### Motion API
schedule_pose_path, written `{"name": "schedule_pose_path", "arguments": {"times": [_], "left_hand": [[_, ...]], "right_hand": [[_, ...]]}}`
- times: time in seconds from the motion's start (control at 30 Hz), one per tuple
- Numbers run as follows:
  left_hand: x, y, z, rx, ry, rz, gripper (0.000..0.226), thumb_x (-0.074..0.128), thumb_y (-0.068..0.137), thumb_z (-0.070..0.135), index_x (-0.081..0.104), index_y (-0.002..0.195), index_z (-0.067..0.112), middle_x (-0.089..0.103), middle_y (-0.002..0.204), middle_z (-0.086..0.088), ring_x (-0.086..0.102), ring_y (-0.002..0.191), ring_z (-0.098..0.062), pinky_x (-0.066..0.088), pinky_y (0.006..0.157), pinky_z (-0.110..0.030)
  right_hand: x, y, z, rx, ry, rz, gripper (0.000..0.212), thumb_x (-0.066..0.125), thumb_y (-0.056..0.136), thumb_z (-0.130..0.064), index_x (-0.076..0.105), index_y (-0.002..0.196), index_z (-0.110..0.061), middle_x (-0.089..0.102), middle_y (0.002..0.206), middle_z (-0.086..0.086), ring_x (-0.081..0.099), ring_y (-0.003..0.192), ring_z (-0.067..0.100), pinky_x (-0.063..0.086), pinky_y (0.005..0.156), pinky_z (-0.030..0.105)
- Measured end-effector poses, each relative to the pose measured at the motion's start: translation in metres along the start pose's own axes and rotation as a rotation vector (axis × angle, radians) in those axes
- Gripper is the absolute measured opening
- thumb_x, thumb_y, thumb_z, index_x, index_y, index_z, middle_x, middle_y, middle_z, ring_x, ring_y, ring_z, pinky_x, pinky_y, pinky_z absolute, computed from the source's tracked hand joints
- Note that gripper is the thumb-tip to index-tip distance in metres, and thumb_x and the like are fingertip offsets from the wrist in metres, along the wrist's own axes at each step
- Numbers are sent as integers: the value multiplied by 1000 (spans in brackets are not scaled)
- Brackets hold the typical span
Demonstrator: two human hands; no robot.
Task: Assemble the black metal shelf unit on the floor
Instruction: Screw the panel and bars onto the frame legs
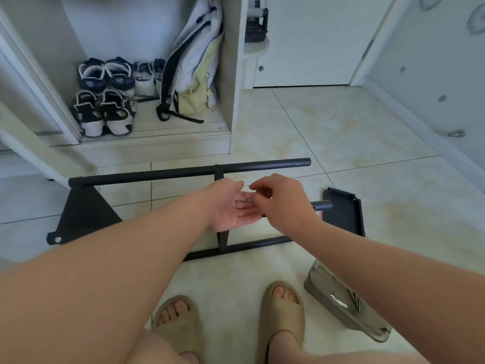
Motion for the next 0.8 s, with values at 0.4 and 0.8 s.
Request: {"name": "schedule_pose_path", "arguments": {"times": [0.4,0.8], "left_hand": [[-97,12,36,198,-42,351,40,21,100,-6,60,110,-3,68,105,-18,70,82,-22,57,66,-27],[-97,61,30,155,720,204,26,42,102,0,60,120,-4,67,124,-21,66,113,-34,53,99,-38]], "right_hand": [[74,33,13,-68,-405,-440,50,56,97,-53,54,137,-24,60,129,-4,53,121,19,42,105,41],[105,49,40,-51,-204,-493,25,66,92,-50,67,98,-26,63,77,-4,57,69,15,44,64,30]]}}
Point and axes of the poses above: each hand's wrist, its own y-axis towards the middle knuckle, its own x-axis out of the palm, z = x × y, the point moved 6 cm from there along y, towards the middle knuckle
